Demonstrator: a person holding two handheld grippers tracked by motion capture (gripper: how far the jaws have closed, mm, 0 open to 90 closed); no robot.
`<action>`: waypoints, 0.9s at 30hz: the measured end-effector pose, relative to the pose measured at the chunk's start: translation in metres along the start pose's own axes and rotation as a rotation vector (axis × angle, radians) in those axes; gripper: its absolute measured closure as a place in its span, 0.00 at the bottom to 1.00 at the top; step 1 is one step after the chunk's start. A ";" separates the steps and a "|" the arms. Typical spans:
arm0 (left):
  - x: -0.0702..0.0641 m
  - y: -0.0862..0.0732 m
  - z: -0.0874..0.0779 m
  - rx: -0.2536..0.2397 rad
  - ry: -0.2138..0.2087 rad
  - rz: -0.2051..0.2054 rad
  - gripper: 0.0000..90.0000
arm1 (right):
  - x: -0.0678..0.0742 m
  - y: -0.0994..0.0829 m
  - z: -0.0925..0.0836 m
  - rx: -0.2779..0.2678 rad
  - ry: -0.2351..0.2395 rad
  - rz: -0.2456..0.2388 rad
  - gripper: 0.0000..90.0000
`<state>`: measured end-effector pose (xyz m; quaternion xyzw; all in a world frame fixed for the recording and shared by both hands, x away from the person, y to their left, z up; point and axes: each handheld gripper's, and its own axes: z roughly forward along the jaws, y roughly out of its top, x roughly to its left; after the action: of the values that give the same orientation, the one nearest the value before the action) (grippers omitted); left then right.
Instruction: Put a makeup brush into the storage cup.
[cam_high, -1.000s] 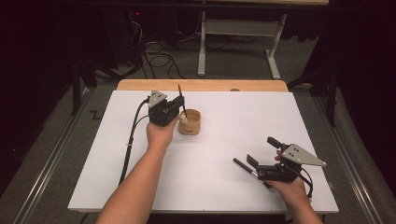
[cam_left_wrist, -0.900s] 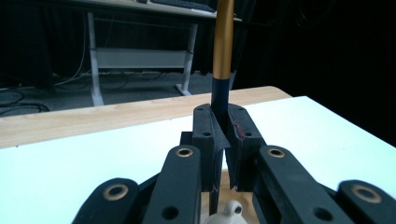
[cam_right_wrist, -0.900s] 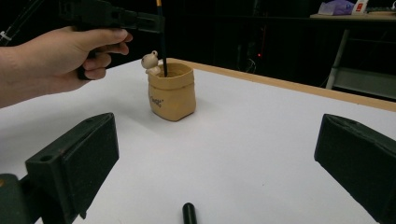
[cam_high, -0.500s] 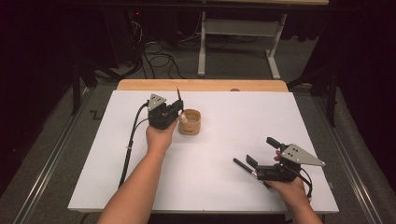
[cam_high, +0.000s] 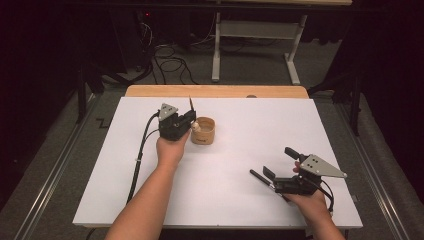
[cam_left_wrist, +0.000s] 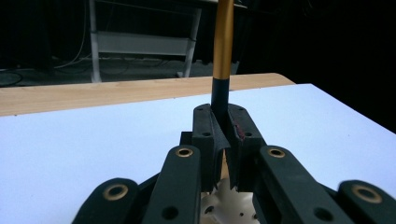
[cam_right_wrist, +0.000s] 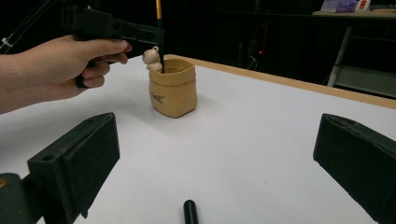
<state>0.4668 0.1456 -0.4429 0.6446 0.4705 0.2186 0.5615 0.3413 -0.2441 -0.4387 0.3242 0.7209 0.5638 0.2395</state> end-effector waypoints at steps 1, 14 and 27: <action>0.001 0.000 0.000 0.007 -0.002 -0.003 0.92 | 0.000 0.000 0.000 0.000 0.001 0.000 0.01; -0.001 -0.003 0.001 0.013 0.039 0.021 0.81 | 0.001 -0.001 0.000 0.005 -0.004 0.004 0.01; 0.000 0.003 -0.006 0.010 0.056 0.012 0.23 | 0.002 -0.001 0.002 0.008 -0.002 -0.002 0.01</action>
<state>0.4628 0.1486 -0.4386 0.6439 0.4834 0.2376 0.5434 0.3412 -0.2418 -0.4402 0.3250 0.7234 0.5601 0.2395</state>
